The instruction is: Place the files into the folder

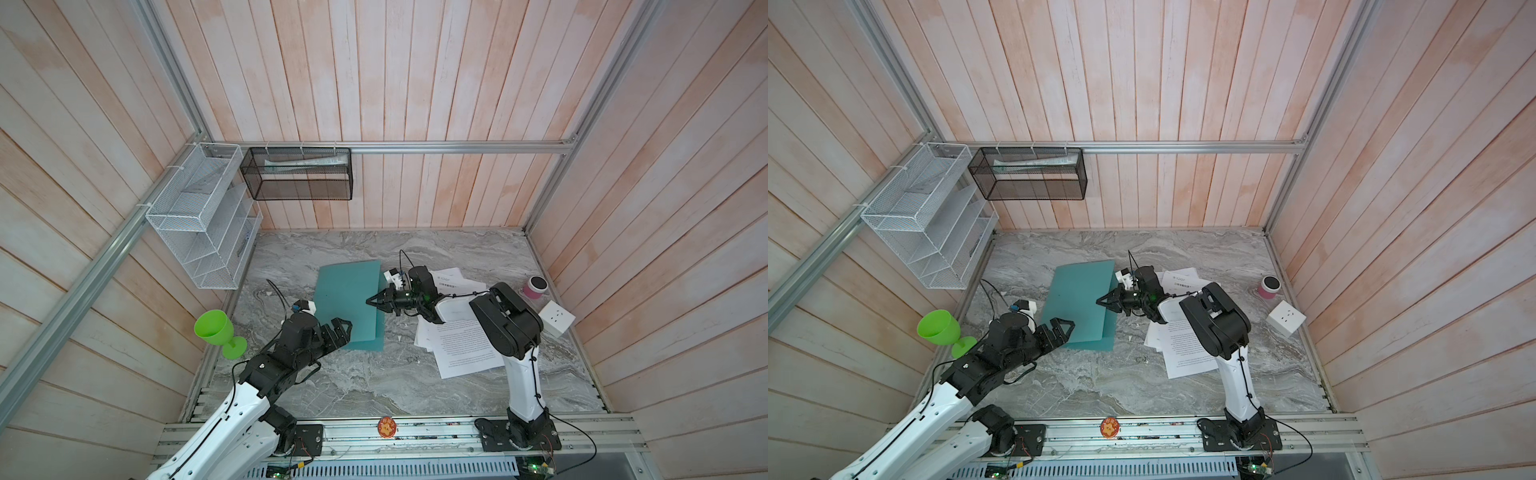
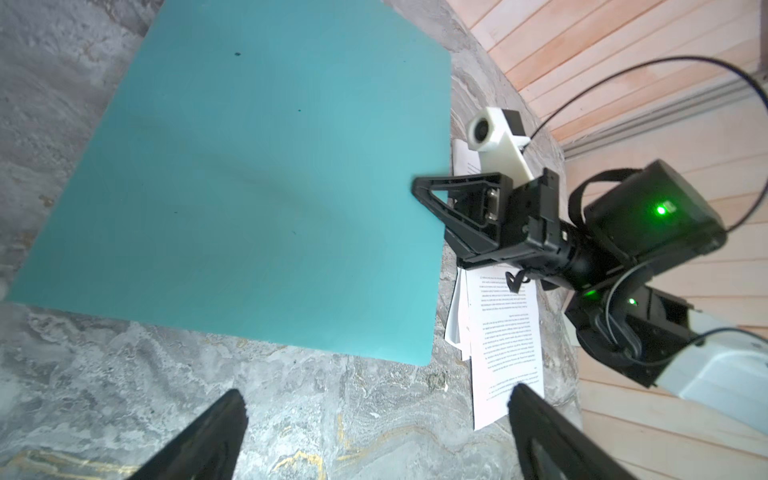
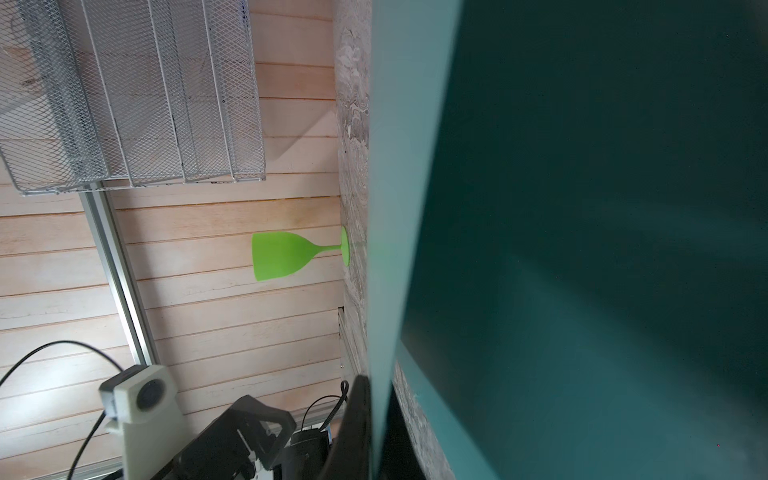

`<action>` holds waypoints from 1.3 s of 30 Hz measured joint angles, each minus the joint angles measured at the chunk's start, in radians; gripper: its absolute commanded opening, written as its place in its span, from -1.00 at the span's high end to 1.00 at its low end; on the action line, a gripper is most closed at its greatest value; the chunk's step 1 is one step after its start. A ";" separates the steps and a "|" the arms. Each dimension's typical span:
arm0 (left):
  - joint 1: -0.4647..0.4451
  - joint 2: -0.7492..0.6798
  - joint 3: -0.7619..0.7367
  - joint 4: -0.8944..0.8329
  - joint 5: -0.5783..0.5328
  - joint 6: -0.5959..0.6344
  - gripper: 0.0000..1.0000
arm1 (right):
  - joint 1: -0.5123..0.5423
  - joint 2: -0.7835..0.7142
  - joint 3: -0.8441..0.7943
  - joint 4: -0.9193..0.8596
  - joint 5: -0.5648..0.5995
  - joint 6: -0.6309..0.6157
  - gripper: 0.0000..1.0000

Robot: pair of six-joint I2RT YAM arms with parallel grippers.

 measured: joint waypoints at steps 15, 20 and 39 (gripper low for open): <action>-0.469 0.583 0.380 -0.163 -0.575 0.178 -1.00 | 0.002 -0.020 0.011 -0.056 0.019 0.016 1.00; -0.469 0.745 0.494 -0.190 -0.612 0.213 -1.00 | 0.005 -0.045 0.010 -0.064 0.026 0.024 1.00; -0.473 0.936 0.550 -0.311 -0.686 0.194 0.00 | 0.003 -0.164 -0.103 -0.013 0.018 0.083 1.00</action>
